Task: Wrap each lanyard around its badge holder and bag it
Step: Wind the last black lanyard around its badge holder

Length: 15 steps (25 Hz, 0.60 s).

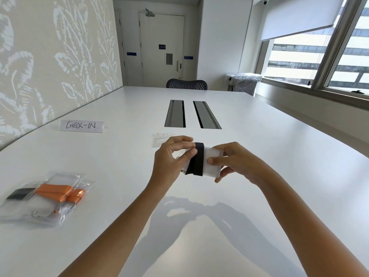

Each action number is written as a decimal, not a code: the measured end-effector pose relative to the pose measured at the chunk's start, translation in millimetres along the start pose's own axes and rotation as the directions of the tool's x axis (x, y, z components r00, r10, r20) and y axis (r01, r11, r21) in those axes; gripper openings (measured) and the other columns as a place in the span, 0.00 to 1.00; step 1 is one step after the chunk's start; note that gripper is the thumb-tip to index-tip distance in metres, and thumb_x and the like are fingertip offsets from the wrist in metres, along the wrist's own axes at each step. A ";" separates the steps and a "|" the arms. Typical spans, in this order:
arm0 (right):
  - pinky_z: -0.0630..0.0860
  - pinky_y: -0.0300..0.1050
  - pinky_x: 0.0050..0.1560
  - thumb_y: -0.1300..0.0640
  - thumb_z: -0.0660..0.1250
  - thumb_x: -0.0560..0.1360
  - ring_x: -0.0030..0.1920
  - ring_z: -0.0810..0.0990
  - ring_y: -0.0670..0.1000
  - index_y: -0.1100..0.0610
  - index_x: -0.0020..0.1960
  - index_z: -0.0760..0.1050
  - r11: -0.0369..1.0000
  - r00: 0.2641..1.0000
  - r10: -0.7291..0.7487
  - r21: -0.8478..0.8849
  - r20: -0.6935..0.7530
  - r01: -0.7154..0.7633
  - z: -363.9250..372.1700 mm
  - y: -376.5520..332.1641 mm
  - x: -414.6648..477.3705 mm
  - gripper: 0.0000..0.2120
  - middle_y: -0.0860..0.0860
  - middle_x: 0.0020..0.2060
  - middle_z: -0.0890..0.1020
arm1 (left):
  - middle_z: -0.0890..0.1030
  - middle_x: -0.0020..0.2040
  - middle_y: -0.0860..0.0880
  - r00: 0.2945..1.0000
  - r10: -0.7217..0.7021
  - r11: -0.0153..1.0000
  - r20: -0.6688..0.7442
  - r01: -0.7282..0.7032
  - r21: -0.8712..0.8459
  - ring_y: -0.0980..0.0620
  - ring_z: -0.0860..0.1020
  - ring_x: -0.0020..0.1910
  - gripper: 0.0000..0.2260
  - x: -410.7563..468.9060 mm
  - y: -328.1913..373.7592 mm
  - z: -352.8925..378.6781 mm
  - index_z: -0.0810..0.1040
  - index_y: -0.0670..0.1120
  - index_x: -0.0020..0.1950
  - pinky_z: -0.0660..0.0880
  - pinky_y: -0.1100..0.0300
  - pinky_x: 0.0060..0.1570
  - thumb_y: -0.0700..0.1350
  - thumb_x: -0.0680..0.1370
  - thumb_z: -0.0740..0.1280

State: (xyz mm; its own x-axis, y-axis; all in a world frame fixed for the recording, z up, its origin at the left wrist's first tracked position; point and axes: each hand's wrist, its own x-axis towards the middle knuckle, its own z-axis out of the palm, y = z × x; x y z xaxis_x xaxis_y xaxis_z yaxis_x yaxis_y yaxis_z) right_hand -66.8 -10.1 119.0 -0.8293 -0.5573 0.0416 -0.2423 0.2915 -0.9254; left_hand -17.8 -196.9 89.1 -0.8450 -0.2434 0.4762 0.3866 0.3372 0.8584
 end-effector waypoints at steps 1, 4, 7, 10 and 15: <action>0.83 0.51 0.35 0.68 0.67 0.76 0.35 0.80 0.55 0.68 0.51 0.81 1.000 1.000 -0.003 -0.005 -0.004 0.003 -1.0 -0.4 0.0 0.06 0.60 0.39 0.81 | 0.82 0.53 0.59 1.000 -0.004 1.000 -0.005 0.004 0.007 0.69 0.76 0.52 0.06 -1.0 -0.3 0.8 0.85 0.48 0.48 0.65 0.79 0.46 0.45 0.72 0.75; 0.83 0.51 0.36 0.67 0.67 0.76 0.37 0.80 0.54 0.66 0.50 0.81 1.000 0.999 -0.010 0.011 0.033 0.010 -2.1 -0.6 -0.7 0.05 0.58 0.39 0.82 | 0.83 0.49 0.60 0.998 0.019 0.998 -0.059 -0.015 0.063 0.65 0.77 0.53 0.06 -2.1 -1.3 1.9 0.85 0.51 0.46 0.70 0.64 0.57 0.48 0.70 0.76; 0.83 0.51 0.37 0.66 0.67 0.77 0.38 0.80 0.55 0.66 0.51 0.81 0.999 0.995 -0.017 0.038 0.095 0.013 -1.6 -1.0 -1.5 0.06 0.56 0.39 0.82 | 0.83 0.46 0.62 0.992 0.050 0.987 -0.112 -0.031 0.159 0.60 0.77 0.56 0.05 -3.0 0.2 -0.4 0.83 0.53 0.43 0.66 0.47 0.65 0.51 0.70 0.75; 0.83 0.51 0.37 0.66 0.68 0.76 0.37 0.80 0.54 0.68 0.52 0.80 1.000 0.994 -0.014 -0.006 0.108 0.014 -1.1 -1.4 -1.6 0.07 0.58 0.40 0.81 | 0.83 0.43 0.62 0.991 0.073 0.986 -0.112 -0.055 0.156 0.60 0.78 0.53 0.12 -5.5 1.4 -1.8 0.75 0.52 0.44 0.68 0.44 0.62 0.50 0.69 0.76; 0.83 0.49 0.37 0.65 0.68 0.77 0.35 0.80 0.52 0.68 0.52 0.80 0.999 0.990 -0.036 -0.023 0.137 0.039 -2.4 -4.1 -3.2 0.07 0.57 0.39 0.81 | 0.83 0.42 0.60 0.992 0.103 0.983 -0.071 -0.091 0.156 0.60 0.79 0.51 0.14 -5.6 0.7 -2.0 0.69 0.53 0.48 0.71 0.44 0.59 0.52 0.73 0.73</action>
State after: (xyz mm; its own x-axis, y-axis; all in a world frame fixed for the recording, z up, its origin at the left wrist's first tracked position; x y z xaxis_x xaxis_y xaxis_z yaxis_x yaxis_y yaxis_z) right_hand -64.4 -7.6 123.6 -0.7434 -0.6684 0.0227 -0.2865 0.2875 -0.9139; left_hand -12.0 -197.2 87.4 -0.7725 -0.2709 0.5744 0.3994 0.4959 0.7711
